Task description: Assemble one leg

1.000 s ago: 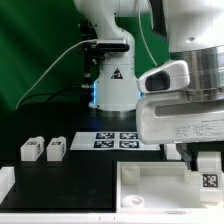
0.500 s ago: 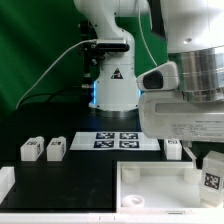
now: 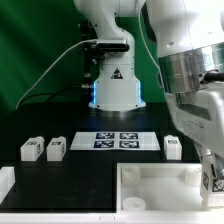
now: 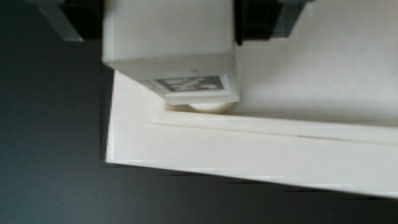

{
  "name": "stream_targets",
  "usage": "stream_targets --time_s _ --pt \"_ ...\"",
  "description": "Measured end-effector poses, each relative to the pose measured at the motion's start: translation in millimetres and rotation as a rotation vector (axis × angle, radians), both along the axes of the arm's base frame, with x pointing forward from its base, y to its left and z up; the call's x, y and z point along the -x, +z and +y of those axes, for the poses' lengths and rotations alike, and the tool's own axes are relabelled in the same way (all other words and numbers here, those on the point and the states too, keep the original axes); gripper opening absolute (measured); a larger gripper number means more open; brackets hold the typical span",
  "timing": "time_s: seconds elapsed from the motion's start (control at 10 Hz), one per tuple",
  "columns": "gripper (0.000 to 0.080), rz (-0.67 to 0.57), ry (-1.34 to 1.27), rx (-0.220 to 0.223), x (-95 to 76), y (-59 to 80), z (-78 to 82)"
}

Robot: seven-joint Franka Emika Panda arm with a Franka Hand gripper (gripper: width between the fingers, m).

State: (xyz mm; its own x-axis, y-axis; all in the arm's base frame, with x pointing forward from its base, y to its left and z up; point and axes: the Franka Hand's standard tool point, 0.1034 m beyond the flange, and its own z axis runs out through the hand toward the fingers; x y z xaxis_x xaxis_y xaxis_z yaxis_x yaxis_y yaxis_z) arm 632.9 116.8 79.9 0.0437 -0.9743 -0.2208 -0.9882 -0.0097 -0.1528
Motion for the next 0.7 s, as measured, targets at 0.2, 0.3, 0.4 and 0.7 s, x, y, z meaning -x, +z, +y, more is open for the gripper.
stream_targets --time_s 0.2,0.3,0.4,0.7 --pt "0.0313 0.026 -0.214 -0.055 -0.6 0.4 8.0" --pt "0.0313 0.044 -0.292 -0.078 -0.2 0.4 10.6" --pt "0.0303 0.036 -0.245 -0.071 0.6 0.0 11.4" --pt "0.0478 0.02 0.02 -0.029 3.9 -0.4 13.1"
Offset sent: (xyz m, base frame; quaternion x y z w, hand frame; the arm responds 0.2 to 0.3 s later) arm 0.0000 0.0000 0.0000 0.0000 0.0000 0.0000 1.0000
